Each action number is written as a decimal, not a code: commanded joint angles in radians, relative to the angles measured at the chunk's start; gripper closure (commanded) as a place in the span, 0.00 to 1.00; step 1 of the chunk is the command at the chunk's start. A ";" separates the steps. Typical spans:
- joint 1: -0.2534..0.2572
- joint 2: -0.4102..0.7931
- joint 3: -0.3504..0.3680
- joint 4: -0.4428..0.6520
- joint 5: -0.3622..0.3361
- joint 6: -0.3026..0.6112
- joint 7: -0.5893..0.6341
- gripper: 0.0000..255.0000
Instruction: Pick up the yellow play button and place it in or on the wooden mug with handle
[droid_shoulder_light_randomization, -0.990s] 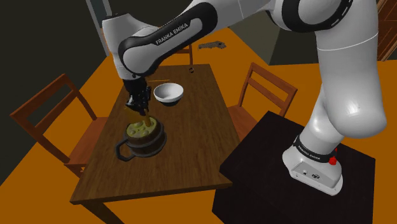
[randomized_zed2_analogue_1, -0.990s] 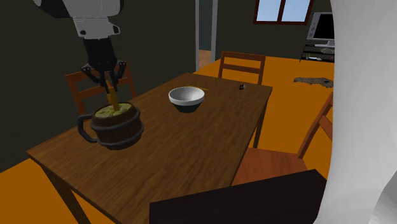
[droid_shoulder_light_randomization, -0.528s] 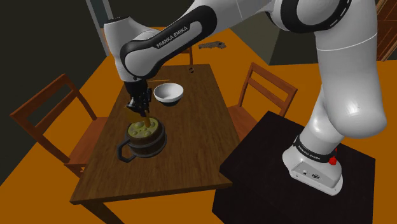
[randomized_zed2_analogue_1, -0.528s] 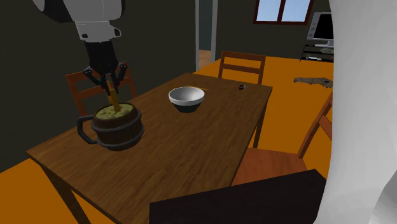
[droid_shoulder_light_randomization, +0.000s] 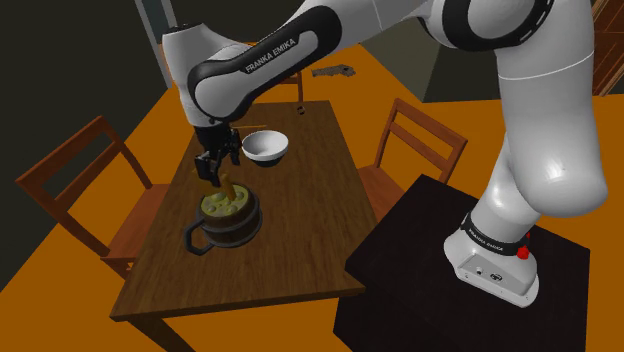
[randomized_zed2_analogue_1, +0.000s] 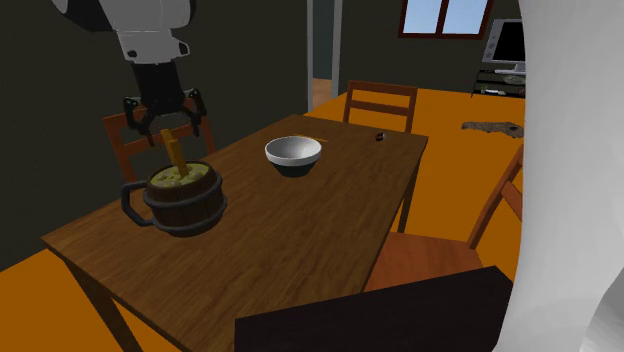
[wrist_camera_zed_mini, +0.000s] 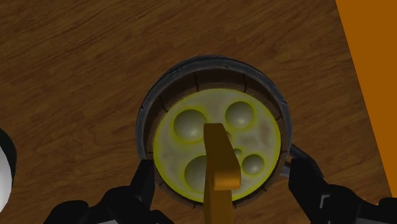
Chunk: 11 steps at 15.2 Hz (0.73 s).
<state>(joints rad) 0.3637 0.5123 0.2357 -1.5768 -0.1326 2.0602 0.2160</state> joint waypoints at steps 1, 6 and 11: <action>-0.001 -0.018 0.003 0.025 0.006 -0.043 -0.004 0.00; -0.001 -0.036 0.006 0.059 0.011 -0.094 -0.008 0.00; -0.001 -0.036 0.006 0.059 0.011 -0.094 -0.008 0.00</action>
